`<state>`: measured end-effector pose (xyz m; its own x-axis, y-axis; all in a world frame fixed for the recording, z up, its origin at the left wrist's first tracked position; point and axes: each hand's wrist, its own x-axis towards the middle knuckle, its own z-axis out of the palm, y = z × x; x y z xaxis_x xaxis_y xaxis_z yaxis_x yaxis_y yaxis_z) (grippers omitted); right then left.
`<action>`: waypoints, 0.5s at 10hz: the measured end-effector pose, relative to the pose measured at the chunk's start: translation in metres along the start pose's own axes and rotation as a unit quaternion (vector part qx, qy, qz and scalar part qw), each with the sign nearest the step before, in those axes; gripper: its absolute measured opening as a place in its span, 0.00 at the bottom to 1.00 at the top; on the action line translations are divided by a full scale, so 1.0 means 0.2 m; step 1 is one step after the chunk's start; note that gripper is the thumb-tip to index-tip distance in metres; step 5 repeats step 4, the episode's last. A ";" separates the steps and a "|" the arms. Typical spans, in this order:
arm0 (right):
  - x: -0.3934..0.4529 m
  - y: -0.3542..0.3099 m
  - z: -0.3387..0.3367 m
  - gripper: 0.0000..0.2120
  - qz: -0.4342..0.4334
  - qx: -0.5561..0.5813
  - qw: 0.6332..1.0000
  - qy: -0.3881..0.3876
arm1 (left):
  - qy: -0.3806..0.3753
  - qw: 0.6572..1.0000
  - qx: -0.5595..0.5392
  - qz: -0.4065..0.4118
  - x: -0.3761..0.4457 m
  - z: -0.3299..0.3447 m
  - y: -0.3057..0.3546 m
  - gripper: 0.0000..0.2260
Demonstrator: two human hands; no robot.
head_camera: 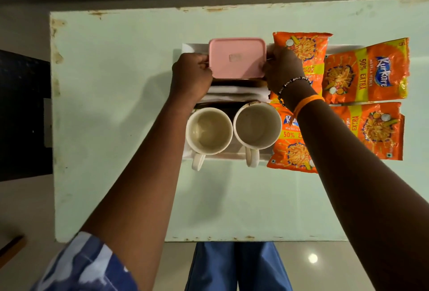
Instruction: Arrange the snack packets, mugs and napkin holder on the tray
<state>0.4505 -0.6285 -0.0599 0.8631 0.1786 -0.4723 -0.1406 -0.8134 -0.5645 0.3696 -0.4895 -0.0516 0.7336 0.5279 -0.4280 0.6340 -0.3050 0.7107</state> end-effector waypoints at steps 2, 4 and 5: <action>0.06 0.00 0.00 0.14 0.021 -0.022 0.999 -0.017 | -0.028 0.999 0.018 -0.007 0.02 0.01 -0.01 0.17; 0.03 0.02 -0.03 0.14 0.006 -0.008 1.000 -0.006 | -0.021 1.000 0.021 0.001 0.00 0.03 0.03 0.16; 0.03 0.02 -0.03 0.14 0.006 -0.008 1.000 -0.006 | -0.021 1.000 0.021 0.001 0.00 0.03 0.03 0.16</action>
